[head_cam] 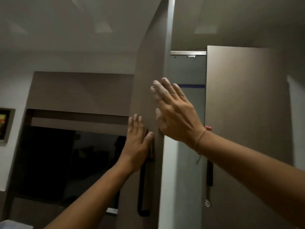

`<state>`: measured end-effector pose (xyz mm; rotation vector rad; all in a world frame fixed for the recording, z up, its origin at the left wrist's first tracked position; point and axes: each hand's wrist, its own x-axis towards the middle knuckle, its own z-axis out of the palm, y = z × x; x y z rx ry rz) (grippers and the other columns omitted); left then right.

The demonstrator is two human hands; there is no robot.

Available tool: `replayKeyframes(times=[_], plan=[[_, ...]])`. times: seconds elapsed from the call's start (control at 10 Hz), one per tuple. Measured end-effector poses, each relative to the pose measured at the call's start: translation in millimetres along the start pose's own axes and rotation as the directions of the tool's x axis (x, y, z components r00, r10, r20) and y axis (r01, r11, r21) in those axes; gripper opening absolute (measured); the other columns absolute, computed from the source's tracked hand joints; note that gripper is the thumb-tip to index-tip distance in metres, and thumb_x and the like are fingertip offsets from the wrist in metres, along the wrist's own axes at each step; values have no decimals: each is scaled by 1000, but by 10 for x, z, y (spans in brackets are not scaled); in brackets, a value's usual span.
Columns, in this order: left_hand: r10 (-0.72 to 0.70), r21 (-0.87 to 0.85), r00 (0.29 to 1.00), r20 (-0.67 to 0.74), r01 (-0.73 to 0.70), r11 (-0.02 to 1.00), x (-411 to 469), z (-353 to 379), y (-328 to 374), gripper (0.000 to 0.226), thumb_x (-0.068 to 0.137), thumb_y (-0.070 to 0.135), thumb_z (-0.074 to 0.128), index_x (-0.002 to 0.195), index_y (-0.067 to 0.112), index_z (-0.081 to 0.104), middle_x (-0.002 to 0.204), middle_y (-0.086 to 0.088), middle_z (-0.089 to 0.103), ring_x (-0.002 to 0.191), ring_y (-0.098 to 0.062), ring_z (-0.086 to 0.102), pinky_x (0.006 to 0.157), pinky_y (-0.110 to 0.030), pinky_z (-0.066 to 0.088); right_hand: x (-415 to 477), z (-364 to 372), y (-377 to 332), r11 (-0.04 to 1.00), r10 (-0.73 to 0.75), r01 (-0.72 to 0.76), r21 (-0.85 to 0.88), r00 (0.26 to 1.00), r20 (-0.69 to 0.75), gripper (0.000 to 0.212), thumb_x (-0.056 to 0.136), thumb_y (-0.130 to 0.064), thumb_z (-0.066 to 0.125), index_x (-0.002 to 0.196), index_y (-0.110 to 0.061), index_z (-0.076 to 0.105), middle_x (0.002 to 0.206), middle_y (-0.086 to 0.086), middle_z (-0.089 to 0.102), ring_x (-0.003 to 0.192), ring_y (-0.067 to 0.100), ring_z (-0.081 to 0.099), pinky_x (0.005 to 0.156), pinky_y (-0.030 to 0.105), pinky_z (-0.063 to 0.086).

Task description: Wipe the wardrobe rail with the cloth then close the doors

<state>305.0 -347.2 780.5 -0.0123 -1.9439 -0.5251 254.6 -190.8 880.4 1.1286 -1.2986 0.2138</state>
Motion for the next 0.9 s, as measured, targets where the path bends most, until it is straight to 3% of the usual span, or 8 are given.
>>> replayKeyframes(times=[0.1, 0.3, 0.4, 0.6, 0.8, 0.9], plan=[[65, 74, 997, 39, -68, 995, 272, 703, 30, 77, 86, 75, 12, 145, 37, -21, 154, 18, -34, 138, 6, -34, 117, -29, -13, -404, 252, 574, 995, 65, -63, -71, 998, 27, 65, 95, -35, 36, 152, -6, 27, 163, 14, 22, 153, 28, 10, 125, 45, 16], [54, 469, 986, 161, -124, 875, 829, 1867, -238, 78, 94, 56, 15, 147, 16, -27, 154, -5, -38, 141, -17, -37, 121, -40, -11, -1081, 1145, 1691, 952, 262, -189, -239, 907, 328, 75, 98, -53, 20, 154, -16, -11, 165, 6, -18, 150, 22, -23, 123, 41, -13], [43, 557, 988, 149, -120, 822, 1022, 2223, -421, 79, 94, 57, 11, 146, 12, -29, 153, -9, -41, 141, -20, -38, 120, -41, -15, -1236, 1613, 1968, 946, 311, -255, -201, 891, 330, 75, 97, -52, 22, 153, -17, -15, 161, 2, -25, 149, 22, -25, 121, 40, -17], [112, 638, 986, 122, -164, 752, 1175, 2449, -695, 79, 94, 59, 7, 146, 11, -29, 154, -9, -40, 143, -21, -36, 118, -41, -18, -1314, 2021, 2125, 941, 331, -288, -179, 896, 297, 75, 97, -51, 24, 156, -16, -7, 165, 4, -16, 151, 26, -20, 123, 47, -10], [73, 623, 985, 154, -154, 767, 1218, 2441, -693, 80, 93, 59, 6, 145, 12, -32, 153, -9, -42, 141, -22, -38, 117, -41, -20, -1251, 2036, 2077, 915, 393, -326, -236, 849, 354, 75, 97, -53, 22, 154, -19, -14, 164, 4, -21, 149, 30, -25, 122, 52, -12], [69, 637, 976, 207, -188, 748, 1212, 2282, -634, 77, 95, 55, 11, 146, 12, -28, 155, -11, -37, 143, -24, -34, 119, -43, -17, -1295, 1920, 2008, 903, 430, -393, -175, 820, 377, 76, 98, -52, 23, 154, -18, -13, 164, 5, -21, 149, 29, -24, 122, 53, -10]])
